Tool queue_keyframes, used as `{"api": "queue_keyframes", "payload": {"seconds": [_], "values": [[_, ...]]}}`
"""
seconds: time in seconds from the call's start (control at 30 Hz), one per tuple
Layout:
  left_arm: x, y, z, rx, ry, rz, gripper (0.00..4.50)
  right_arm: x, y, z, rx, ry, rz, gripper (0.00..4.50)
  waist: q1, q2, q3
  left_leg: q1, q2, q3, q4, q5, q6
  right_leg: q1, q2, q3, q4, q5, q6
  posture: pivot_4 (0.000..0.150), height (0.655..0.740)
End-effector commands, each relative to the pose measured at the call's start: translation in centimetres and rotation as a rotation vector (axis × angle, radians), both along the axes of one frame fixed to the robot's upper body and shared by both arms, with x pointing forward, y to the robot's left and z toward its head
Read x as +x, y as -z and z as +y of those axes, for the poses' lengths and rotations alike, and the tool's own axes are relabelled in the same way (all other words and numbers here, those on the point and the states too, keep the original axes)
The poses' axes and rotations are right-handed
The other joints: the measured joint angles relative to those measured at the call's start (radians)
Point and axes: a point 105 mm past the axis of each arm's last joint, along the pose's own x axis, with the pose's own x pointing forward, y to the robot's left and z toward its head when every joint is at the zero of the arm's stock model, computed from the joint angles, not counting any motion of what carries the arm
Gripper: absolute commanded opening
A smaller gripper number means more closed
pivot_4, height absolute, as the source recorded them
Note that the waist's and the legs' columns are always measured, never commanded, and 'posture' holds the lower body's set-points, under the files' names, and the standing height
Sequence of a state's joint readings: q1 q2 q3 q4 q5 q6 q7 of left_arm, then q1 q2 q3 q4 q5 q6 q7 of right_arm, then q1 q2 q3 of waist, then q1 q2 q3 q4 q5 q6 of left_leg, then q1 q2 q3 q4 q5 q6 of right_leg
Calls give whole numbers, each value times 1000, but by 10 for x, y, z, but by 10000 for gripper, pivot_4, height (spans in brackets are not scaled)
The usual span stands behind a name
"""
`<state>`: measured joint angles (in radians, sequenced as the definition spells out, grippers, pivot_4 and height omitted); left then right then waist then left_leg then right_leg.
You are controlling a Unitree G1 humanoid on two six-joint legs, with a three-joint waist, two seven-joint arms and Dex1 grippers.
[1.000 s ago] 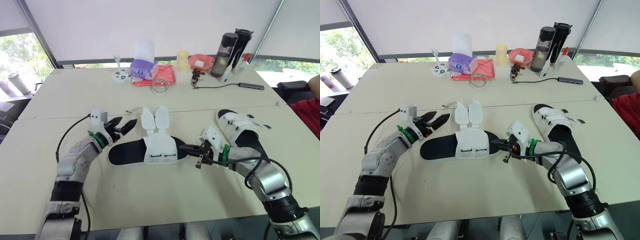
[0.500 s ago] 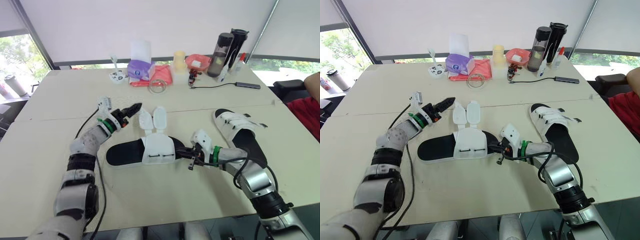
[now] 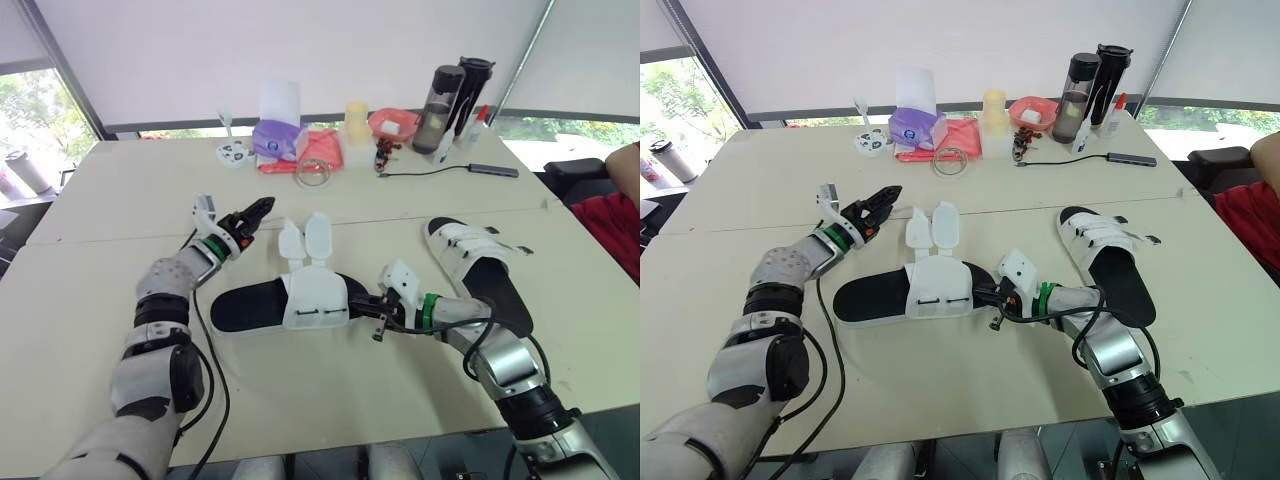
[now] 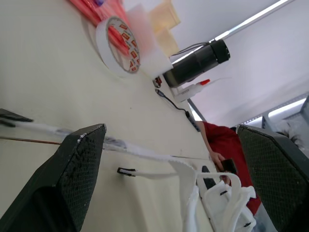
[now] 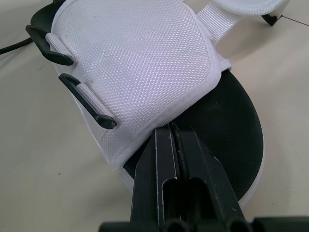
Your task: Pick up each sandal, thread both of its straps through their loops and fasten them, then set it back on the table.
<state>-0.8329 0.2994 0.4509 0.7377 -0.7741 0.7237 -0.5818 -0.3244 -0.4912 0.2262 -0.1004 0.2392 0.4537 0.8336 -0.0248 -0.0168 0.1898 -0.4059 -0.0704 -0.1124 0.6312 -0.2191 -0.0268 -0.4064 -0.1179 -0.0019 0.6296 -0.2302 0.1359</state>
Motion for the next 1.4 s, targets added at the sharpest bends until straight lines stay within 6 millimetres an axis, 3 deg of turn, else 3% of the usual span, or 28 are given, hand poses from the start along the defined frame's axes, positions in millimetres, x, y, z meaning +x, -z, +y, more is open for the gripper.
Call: {"api": "queue_keyframes", "payload": {"seconds": [0.03, 0.3, 0.67, 0.8, 0.93, 1.13, 1.33, 1.4], "values": [[-13, -21, 10, -29, 2, -49, 45000, -5, 14, 4, -17, -4, 54, 297, 0, 0, 0, 0, 0, 0, 0, 0, 0, 0, 0, 0, 0, 0, 0, 1500, 7400], [-29, -9, -4, -41, 26, 37, 45000, -4, 15, 7, -8, -3, 55, 297, 6, 0, 0, 0, 0, -1, 0, 1, -1, 1, 0, 0, 0, 0, 0, 1500, 7400], [3, 13, -27, -69, -10, 140, 45000, -1, 13, 10, -3, -4, 43, 297, 5, 0, 0, 1, 0, 0, 0, 1, -2, 1, 1, 0, 0, 0, 0, 1500, 7400], [18, 11, -30, -112, -45, 142, 45000, 0, 13, 9, -3, 1, 38, 297, 4, 0, 0, 1, 0, 1, 0, 1, -2, 1, 1, 0, 0, 0, 0, 1500, 7400], [27, 8, -35, -117, -76, 127, 31507, 1, 13, 9, -1, 8, 34, 0, 3, 0, 0, 1, 0, 1, -1, 1, -2, 0, 1, 0, -1, 0, 0, 1500, 7400], [31, 10, -35, -102, -93, 116, 938, 0, 13, 8, 0, 15, 33, 0, 3, -1, 0, 1, 0, 1, -1, 1, -2, 0, 1, 0, -1, 0, 0, 1500, 7400], [30, 1, -29, -50, -75, 50, 404, -2, 14, 7, -2, 9, 37, 0, 3, -1, 0, 1, 0, 0, -1, 1, -2, 0, 1, 0, -1, 0, 0, 1500, 7400], [24, -15, -31, 83, -22, -101, 404, -3, 14, 8, -3, 6, 41, 0, 3, -1, 0, 1, 0, 1, -1, 1, -2, 0, 1, 0, -1, 0, 0, 1500, 7400]]}}
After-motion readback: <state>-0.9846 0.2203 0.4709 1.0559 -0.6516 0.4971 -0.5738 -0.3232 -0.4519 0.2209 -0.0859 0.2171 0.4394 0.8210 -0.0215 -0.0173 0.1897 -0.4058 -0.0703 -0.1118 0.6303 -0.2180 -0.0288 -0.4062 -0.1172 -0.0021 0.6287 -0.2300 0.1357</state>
